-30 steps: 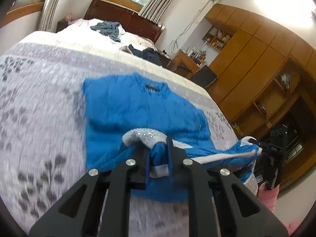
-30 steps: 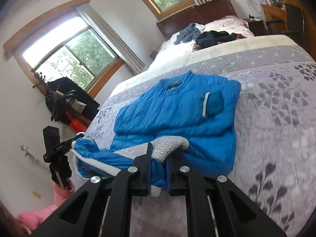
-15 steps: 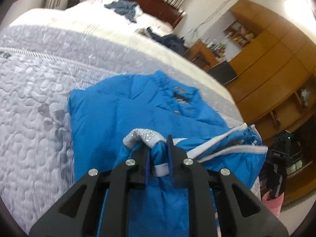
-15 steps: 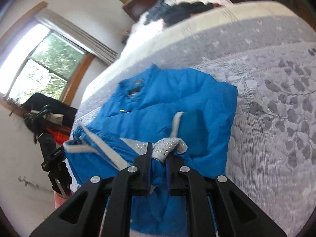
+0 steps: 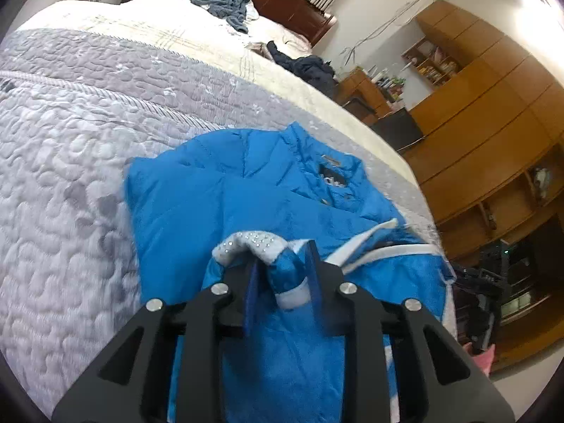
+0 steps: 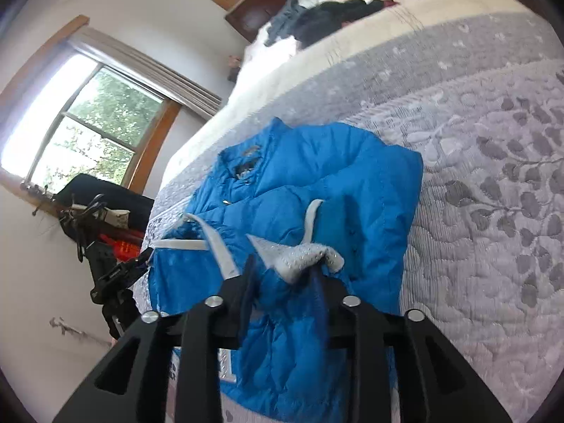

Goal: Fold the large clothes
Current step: 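Lift the hem with both tools and fold it up toward the collar, then lower the folded hem onto the jacket and open both tools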

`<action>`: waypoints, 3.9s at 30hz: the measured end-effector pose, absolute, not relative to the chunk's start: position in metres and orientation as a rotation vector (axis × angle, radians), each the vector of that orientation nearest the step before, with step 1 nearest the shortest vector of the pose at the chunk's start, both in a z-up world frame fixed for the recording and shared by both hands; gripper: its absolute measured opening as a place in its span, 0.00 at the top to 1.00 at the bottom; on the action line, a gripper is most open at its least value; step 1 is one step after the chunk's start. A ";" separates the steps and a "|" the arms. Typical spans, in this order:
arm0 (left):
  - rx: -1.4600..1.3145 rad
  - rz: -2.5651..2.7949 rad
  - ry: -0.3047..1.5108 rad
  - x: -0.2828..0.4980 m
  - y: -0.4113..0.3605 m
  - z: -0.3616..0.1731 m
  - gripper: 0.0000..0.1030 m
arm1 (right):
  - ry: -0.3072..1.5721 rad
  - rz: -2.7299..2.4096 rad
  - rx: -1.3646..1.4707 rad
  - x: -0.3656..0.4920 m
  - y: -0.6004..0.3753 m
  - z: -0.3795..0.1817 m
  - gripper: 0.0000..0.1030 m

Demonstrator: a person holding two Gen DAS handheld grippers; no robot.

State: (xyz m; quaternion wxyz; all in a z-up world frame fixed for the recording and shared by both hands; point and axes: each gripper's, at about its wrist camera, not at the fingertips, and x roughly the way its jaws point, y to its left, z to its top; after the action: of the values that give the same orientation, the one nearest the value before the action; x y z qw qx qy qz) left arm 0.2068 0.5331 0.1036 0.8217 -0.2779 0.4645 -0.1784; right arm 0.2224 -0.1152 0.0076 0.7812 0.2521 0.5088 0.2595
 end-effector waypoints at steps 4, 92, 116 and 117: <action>-0.520 -0.322 0.907 0.183 0.543 0.125 0.47 | 1.009 0.494 0.422 0.206 -0.117 0.033 0.39; -0.135 -0.065 0.961 0.194 0.497 0.093 0.51 | 1.142 0.366 0.287 0.221 -0.104 -0.040 0.80; -0.387 -0.235 1.037 0.218 0.548 0.073 0.19 | 1.121 0.498 0.562 0.245 -0.147 -0.064 0.19; -0.425 -0.272 1.049 0.223 0.548 0.068 0.18 | 1.125 0.514 0.572 0.247 -0.146 -0.067 0.19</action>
State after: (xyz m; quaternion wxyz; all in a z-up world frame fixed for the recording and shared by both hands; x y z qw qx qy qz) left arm 0.2233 0.5478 0.0680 0.8355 -0.2005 0.4952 -0.1285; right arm 0.2474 -0.1456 -0.0671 0.7766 0.2643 0.5201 0.2377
